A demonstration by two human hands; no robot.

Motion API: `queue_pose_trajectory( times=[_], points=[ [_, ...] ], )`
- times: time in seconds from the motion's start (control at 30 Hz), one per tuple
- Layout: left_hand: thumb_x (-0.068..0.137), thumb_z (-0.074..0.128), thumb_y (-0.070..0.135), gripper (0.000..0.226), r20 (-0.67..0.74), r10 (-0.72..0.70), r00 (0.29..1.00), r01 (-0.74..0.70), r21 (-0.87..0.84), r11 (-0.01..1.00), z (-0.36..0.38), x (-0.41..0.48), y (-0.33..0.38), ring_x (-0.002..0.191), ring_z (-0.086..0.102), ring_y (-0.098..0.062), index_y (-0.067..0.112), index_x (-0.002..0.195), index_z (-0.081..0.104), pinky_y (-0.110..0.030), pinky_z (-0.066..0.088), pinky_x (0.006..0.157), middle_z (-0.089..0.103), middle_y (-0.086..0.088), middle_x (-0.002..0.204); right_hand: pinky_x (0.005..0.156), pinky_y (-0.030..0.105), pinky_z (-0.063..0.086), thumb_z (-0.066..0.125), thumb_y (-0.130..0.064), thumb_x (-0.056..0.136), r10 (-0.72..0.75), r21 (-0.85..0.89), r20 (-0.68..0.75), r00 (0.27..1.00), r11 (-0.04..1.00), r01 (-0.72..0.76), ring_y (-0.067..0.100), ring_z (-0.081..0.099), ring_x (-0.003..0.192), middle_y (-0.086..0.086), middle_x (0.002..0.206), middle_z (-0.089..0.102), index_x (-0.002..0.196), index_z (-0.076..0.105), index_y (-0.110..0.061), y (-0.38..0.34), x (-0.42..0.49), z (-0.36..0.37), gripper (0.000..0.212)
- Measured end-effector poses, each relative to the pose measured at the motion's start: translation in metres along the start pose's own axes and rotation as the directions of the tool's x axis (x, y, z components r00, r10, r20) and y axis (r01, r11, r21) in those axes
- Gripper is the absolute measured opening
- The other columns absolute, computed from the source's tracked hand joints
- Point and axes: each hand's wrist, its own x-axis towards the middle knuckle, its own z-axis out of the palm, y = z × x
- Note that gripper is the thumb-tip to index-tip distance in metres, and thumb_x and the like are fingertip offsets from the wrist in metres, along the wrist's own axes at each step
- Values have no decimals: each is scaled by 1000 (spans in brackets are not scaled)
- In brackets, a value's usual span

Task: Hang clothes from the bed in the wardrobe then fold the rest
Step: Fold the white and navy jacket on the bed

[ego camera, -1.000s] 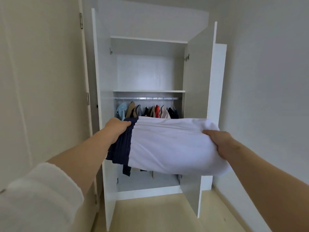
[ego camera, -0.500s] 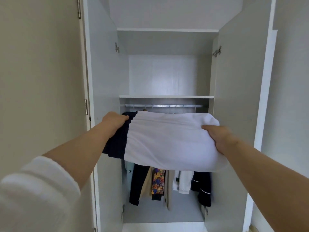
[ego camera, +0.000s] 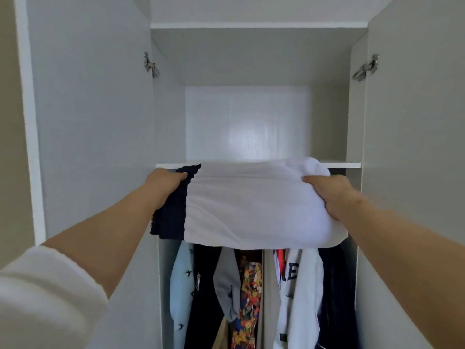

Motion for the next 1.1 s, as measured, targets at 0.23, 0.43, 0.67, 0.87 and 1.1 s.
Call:
queue_pose_trajectory(
  times=[0.23,0.43,0.67,0.87,1.1],
  points=[
    [85,65,26,26,-130,55,990,-54,6,999,42,97,29,82,58,-30,2,93,59,-34,47,73,63,-16,96,73,35,42,73,-18,79,-107,62,76,991,993,102,27,51,77,14,103,57,127,47,4,-20,126,44,59],
    [86,64,24,31,-178,75,981,-76,-1,997,74,167,74,73,58,-28,0,105,62,-31,46,68,64,-14,91,62,28,45,74,-17,77,-184,85,117,976,981,174,25,55,70,13,93,57,117,54,3,-52,232,72,48],
    [84,67,28,29,-258,64,964,-58,30,998,83,235,88,66,56,-24,3,96,58,-29,44,61,61,-12,87,64,30,43,74,-20,77,-210,49,243,947,978,204,23,55,65,9,87,59,115,56,-1,-72,316,118,46],
    [84,66,24,28,-262,37,964,-32,22,999,94,280,77,64,56,-23,3,99,55,-27,42,54,59,-11,81,60,29,39,71,-22,81,-207,-75,219,953,971,228,26,53,72,16,111,59,123,50,-1,-70,359,153,52],
    [88,62,24,20,-6,-134,991,134,10,991,103,327,42,56,63,-22,4,87,62,-24,49,48,69,-8,64,79,33,39,66,-27,85,-121,-219,230,966,960,172,29,55,98,17,121,57,128,50,-3,-49,387,181,52]
  ],
)
